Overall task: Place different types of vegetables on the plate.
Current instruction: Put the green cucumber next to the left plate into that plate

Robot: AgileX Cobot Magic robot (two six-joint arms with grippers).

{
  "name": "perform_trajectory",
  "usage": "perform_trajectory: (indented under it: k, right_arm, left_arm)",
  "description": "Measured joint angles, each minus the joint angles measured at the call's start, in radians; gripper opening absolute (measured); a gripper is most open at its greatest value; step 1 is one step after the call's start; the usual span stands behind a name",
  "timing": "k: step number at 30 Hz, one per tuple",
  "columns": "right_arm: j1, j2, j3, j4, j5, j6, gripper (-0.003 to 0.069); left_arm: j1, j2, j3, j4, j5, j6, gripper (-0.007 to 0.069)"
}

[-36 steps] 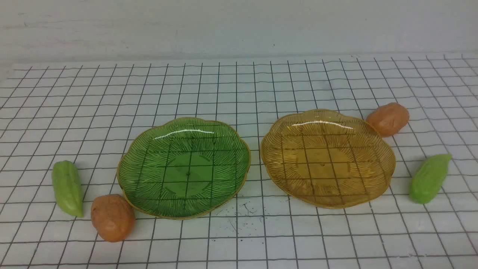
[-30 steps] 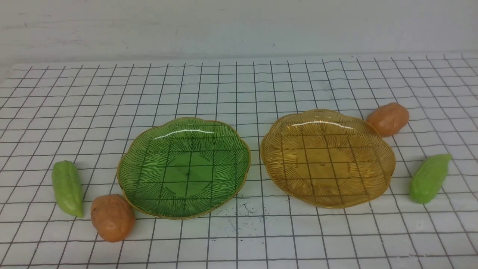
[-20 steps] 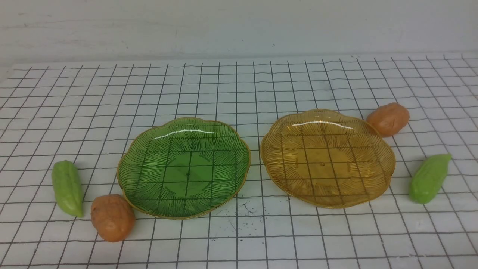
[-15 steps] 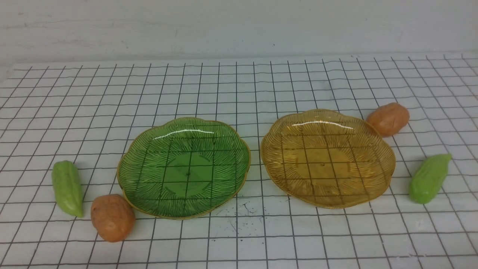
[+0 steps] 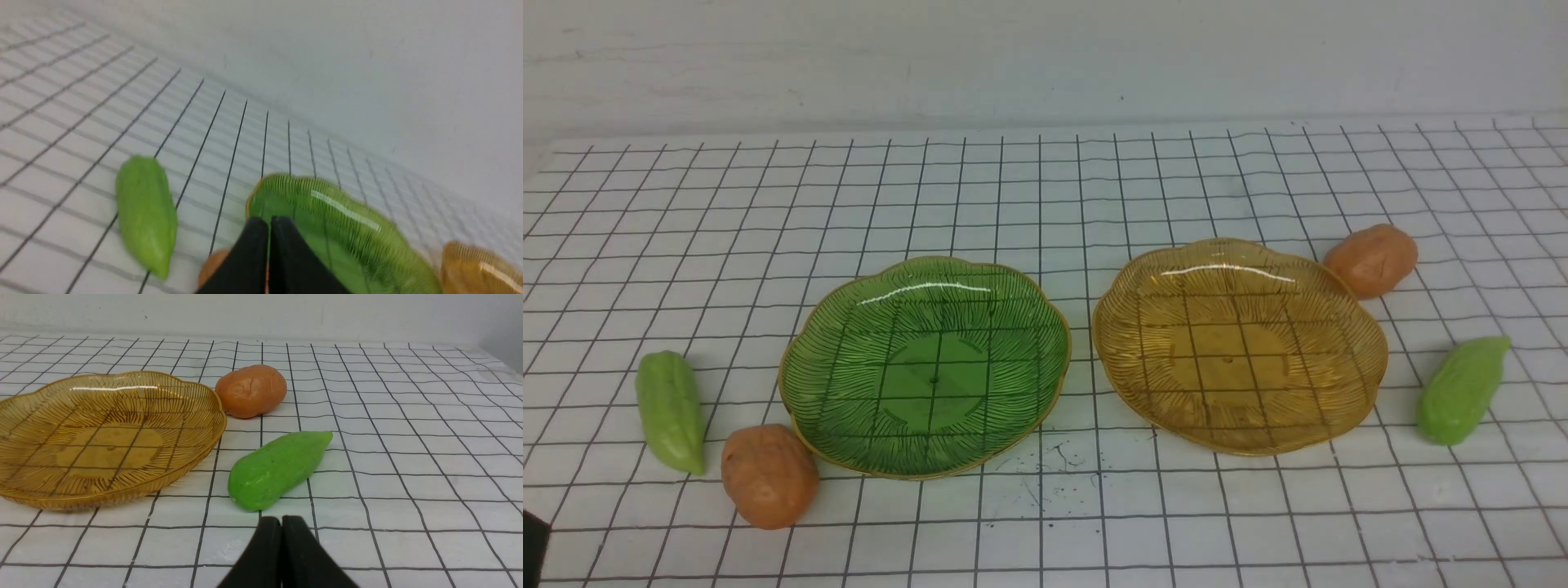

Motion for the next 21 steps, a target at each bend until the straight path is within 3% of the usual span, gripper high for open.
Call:
perform_trajectory:
  k: [7,10,15,16,17,20,21]
  right_arm:
    - [0.000,0.000,0.000,0.000,0.000,0.000,-0.0014]
    - [0.000,0.000,0.000,-0.001,0.000,0.000,-0.0014]
    - [0.000,0.000,0.000,-0.003,0.000,0.000,-0.0014]
    - [0.000,0.000,0.000,-0.006,0.000,-0.001,-0.0014]
    - [0.000,0.000,0.000,-0.007,0.000,-0.001,-0.0014]
    - [0.000,0.000,0.000,0.007,-0.005,-0.001,-0.0014]
    - [0.000,0.000,0.000,0.014,-0.009,0.000,-0.0014]
  left_arm:
    - [0.000,0.000,-0.004,-0.016,-0.381,-0.006,-0.0008]
    - [0.000,0.002,-0.094,-0.021,-0.390,-0.020,-0.0008]
    - [0.000,0.090,-0.379,0.083,-0.185,0.010,-0.0008]
    - [0.000,0.169,-0.540,0.163,-0.003,0.035,-0.0008]
    - [0.000,0.179,-0.556,0.169,0.018,0.037,-0.0008]
    - [0.000,0.407,-0.833,0.227,0.468,0.051,-0.0008]
    - [0.000,0.421,-0.845,0.227,0.468,0.051,-0.0008]
